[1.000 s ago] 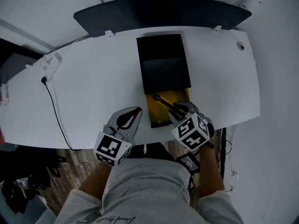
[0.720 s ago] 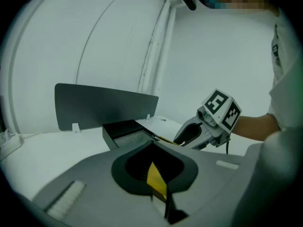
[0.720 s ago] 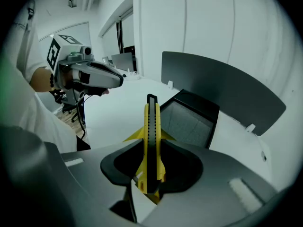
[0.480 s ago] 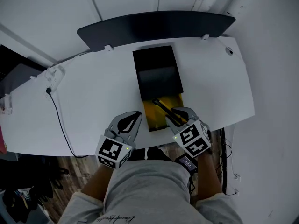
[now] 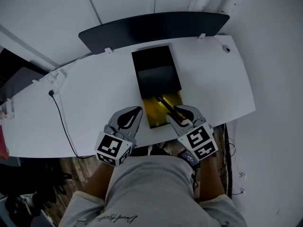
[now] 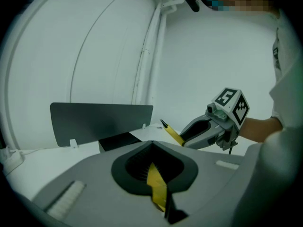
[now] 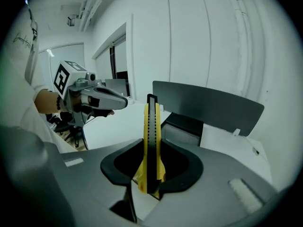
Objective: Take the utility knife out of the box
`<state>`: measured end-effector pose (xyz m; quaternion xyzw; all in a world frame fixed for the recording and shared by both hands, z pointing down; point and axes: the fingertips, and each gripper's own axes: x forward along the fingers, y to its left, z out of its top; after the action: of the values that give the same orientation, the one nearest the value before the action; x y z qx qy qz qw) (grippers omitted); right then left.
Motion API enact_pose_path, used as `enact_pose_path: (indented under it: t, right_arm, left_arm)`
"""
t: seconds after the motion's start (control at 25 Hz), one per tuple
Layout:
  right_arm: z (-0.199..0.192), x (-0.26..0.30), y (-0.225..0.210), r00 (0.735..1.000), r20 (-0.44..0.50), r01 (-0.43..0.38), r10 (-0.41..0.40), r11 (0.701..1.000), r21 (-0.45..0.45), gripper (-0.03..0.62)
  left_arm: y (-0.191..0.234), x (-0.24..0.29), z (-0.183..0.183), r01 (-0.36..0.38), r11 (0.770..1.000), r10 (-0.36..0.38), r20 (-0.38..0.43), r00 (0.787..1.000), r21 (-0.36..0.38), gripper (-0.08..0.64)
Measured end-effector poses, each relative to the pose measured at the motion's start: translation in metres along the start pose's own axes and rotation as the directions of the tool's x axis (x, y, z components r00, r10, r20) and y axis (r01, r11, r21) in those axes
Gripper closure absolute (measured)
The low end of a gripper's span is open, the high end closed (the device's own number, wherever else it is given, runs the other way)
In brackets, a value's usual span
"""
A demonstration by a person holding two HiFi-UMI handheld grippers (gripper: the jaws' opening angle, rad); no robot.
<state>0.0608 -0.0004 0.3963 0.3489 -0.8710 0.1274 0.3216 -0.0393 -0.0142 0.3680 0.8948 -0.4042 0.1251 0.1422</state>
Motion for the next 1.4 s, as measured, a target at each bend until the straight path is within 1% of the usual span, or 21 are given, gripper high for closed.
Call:
enact_pose_path:
  t: [0.32,0.56,0.88,1.4]
  right_arm:
    - [0.020,-0.021,0.000,0.995,0.099,0.028,-0.032,0.998,0.048,0.460]
    - [0.023,-0.028,-0.002,0.991,0.128,0.018,-0.026,0.998,0.062,0.460]
    - [0.025,-0.022,0.003,0.990,0.137,0.008,-0.017,0.998,0.070,0.460]
    - [0.022,-0.020,0.003,0.991,0.130,0.003,-0.013,0.997,0.080,0.460]
  left_arm:
    - [-0.001,-0.007,0.015,-0.011,1.000,0.011,0.031,0.999,0.006,0.560]
    - [-0.006,-0.006,0.018,-0.011,1.000,0.010,0.034,0.999,0.021,0.560]
    - [0.000,-0.009,0.019,-0.011,0.999,0.010,0.031,0.999,0.030,0.560]
    - [0.000,-0.008,0.022,-0.011,1.000,0.010,0.038,0.999,0.022,0.560]
